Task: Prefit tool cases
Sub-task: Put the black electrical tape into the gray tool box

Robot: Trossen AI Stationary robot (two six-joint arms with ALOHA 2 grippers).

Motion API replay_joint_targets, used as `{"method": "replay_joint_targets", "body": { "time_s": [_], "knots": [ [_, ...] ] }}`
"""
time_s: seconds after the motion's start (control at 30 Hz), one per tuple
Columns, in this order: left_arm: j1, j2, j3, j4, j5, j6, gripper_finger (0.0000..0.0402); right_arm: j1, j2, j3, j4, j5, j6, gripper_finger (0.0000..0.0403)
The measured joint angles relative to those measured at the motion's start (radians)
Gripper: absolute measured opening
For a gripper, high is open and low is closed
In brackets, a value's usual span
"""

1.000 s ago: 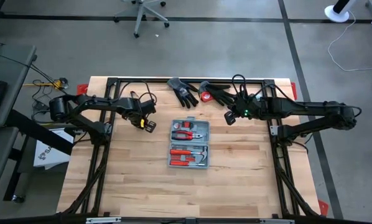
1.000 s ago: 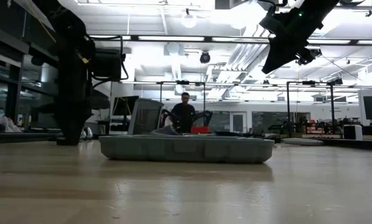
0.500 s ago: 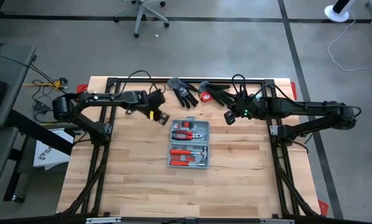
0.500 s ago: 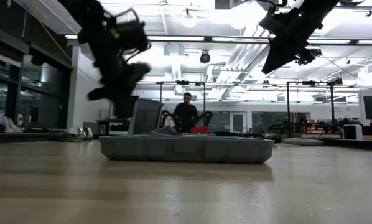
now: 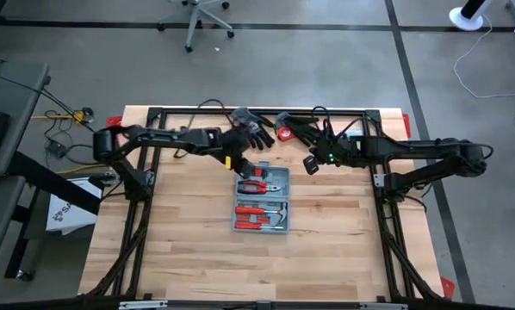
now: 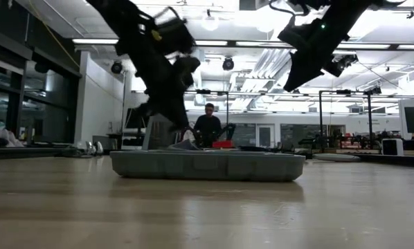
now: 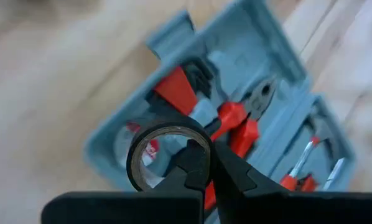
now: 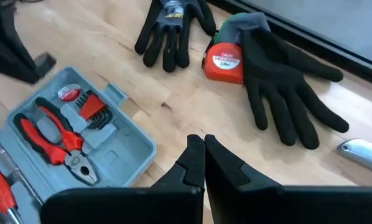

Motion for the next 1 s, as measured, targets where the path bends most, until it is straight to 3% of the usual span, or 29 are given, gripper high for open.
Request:
{"method": "replay_joint_targets", "body": {
  "time_s": [0.27,0.47,0.6,1.0],
  "knots": [
    [-0.046,0.163,0.085,-0.064,-0.044,0.044,0.0000,0.001,0.019,0.000,0.007,-0.042,0.001,0.0000],
    [-0.053,0.160,0.091,-0.111,-0.119,0.080,0.0000,0.003,0.019,0.000,0.005,-0.049,0.001,0.0000],
    [-0.037,0.159,0.091,-0.112,-0.104,0.090,0.0002,0.003,0.019,0.000,0.004,-0.049,0.000,0.0000],
    [-0.037,0.158,0.091,-0.103,-0.098,0.093,0.0059,0.003,0.019,0.000,0.004,-0.042,-0.001,0.0000]
  ]
}}
